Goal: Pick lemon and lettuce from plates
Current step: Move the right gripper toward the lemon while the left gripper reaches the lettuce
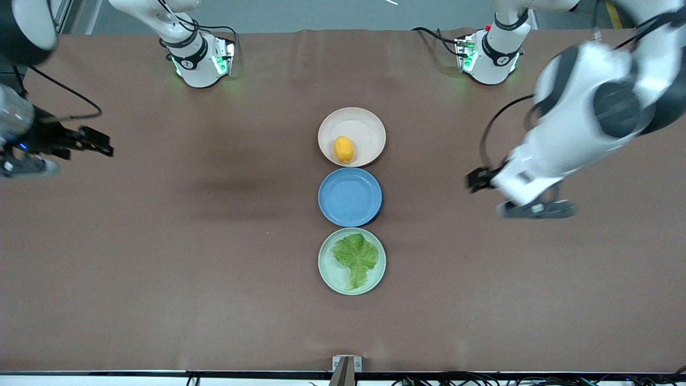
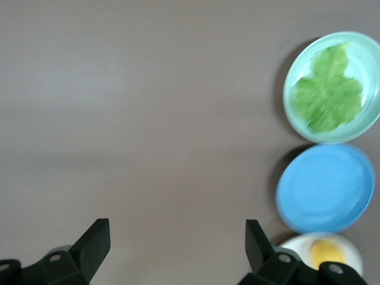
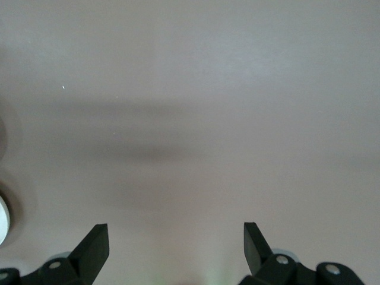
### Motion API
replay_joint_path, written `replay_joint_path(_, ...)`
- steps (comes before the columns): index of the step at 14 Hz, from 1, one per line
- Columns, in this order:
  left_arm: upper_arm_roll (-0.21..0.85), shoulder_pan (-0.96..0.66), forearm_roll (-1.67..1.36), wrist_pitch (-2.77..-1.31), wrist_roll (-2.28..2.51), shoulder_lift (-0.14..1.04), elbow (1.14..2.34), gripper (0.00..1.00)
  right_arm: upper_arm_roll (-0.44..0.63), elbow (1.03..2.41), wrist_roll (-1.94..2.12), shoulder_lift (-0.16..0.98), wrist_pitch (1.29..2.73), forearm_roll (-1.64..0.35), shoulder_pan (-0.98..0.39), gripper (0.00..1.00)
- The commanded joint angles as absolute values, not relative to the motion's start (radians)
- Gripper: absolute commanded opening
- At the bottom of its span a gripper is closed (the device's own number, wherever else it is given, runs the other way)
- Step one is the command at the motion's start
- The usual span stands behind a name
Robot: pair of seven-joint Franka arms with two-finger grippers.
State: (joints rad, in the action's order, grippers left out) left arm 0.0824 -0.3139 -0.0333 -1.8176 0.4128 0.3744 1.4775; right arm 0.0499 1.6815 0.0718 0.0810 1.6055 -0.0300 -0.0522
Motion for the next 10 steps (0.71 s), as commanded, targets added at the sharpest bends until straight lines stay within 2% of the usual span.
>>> replay_joint_path(1,0.077,-0.392,-0.031,-1.961,0.591,0.539,1.405,1.00,0.055,1.641,0.010,0.138,1.618,-0.116,-0.129,1.00)
replay_joint_path(5,0.078,-0.459,-0.034,-2.236,0.783,0.693,1.381,1.00,0.054,1.666,-0.286,0.182,1.744,-0.133,-0.329,1.00)
replay_joint_path(8,0.078,-0.494,-0.037,-2.470,0.938,0.779,1.370,1.00,0.054,1.750,-0.477,0.196,1.914,-0.135,-0.492,1.00)
replay_joint_path(10,0.078,-0.518,-0.037,-2.574,1.070,0.840,1.338,1.00,0.054,1.793,-0.564,0.228,2.033,-0.135,-0.586,1.00)
